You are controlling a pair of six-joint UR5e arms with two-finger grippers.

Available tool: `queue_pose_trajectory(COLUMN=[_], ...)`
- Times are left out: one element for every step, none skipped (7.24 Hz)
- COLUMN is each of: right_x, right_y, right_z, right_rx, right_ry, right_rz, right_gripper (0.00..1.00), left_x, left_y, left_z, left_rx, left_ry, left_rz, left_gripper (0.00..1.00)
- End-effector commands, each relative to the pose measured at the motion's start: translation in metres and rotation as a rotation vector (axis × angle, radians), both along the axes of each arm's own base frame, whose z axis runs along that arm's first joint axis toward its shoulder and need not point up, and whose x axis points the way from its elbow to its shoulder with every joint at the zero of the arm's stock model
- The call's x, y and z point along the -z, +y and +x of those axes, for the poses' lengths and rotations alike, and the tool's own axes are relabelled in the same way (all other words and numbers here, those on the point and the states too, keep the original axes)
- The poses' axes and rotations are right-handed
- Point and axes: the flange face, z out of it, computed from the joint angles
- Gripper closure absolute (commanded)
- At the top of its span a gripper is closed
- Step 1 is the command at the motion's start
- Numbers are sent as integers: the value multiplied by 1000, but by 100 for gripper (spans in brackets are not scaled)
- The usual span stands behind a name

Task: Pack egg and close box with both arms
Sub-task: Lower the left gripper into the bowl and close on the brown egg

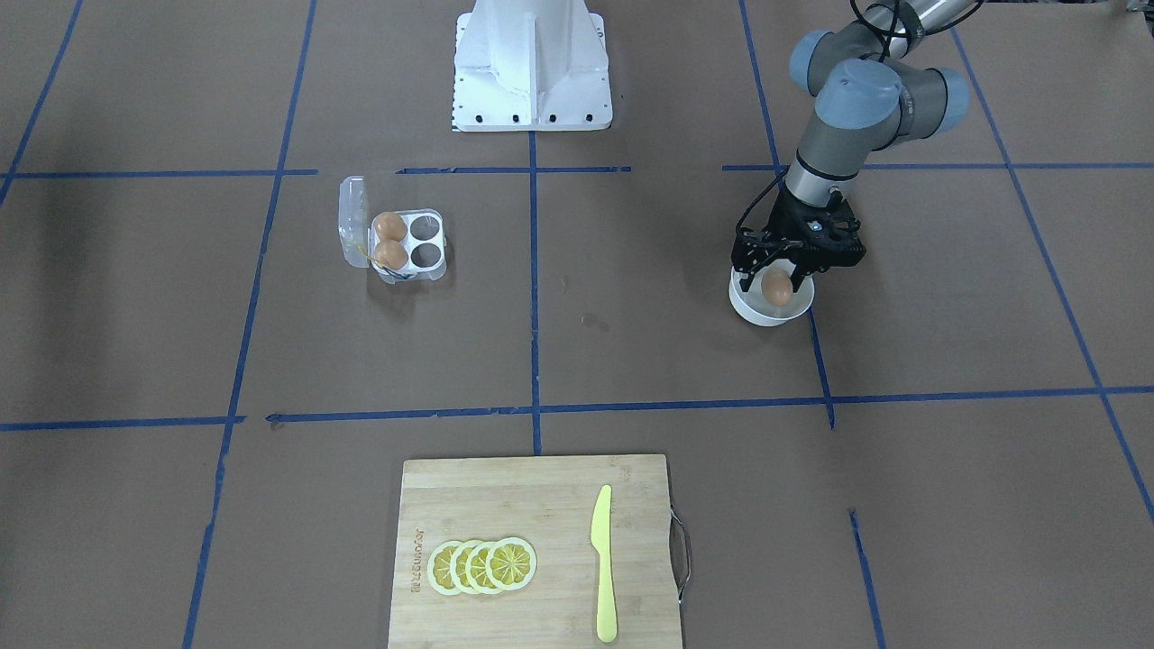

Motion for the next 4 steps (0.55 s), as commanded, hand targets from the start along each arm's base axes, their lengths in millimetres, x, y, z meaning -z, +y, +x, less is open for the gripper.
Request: queue_pose_trajectory(right_x=[0, -1, -1, -1], right_y=[0, 1, 1, 1], right_z=[0, 1, 0, 0], right_rx=[0, 0, 1, 1], right_ry=[0, 0, 0, 0], right_rz=[0, 0, 0, 0], right_gripper=[0, 0, 0, 0], left_x=[1, 2, 6, 8], left_y=[0, 0, 1, 1], left_z=[0, 0, -1, -2], left_rx=[-1, -3, -3, -1], left_ry=[2, 3, 10, 14], left_rz=[2, 3, 7, 9], left_gripper=[46, 56, 70, 88])
